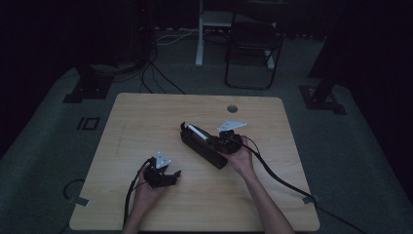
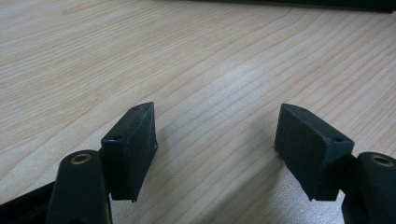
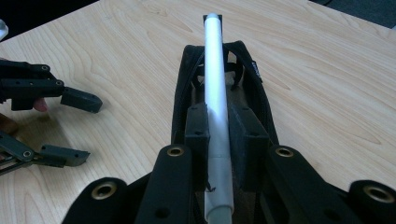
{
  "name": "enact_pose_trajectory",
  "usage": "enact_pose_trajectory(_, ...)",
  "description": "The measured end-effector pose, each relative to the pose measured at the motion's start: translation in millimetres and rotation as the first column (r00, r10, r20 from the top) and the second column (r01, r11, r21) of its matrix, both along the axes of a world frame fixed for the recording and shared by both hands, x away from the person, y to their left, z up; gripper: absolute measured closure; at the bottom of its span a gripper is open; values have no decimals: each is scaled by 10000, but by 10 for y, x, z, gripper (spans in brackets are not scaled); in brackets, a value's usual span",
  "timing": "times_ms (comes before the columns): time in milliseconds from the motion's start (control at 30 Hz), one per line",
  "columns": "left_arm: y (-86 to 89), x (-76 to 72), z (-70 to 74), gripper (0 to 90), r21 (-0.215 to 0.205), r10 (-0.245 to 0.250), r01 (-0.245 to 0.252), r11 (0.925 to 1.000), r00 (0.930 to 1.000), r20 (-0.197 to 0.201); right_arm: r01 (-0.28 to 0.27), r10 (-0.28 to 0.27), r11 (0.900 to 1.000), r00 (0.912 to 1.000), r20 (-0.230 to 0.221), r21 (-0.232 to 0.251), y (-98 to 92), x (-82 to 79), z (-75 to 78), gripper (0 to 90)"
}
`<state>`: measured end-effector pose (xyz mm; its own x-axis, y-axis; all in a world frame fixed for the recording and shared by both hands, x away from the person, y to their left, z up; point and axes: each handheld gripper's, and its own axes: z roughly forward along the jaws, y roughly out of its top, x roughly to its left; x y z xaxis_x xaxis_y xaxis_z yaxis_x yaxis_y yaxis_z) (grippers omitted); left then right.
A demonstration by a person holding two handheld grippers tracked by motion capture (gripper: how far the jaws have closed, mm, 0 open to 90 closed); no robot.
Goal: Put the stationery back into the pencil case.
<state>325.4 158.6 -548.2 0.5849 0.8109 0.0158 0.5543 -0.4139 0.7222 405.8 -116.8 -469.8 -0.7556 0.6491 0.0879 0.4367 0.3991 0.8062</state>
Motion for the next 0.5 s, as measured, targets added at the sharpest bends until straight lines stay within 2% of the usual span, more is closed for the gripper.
enact_pose_trajectory(500, 0, 0, 0, 300, -2, 0, 0, 10000, 10000, 2, -13, 12, 9998, 10000, -46, -180, 16, 10, -47, 787)
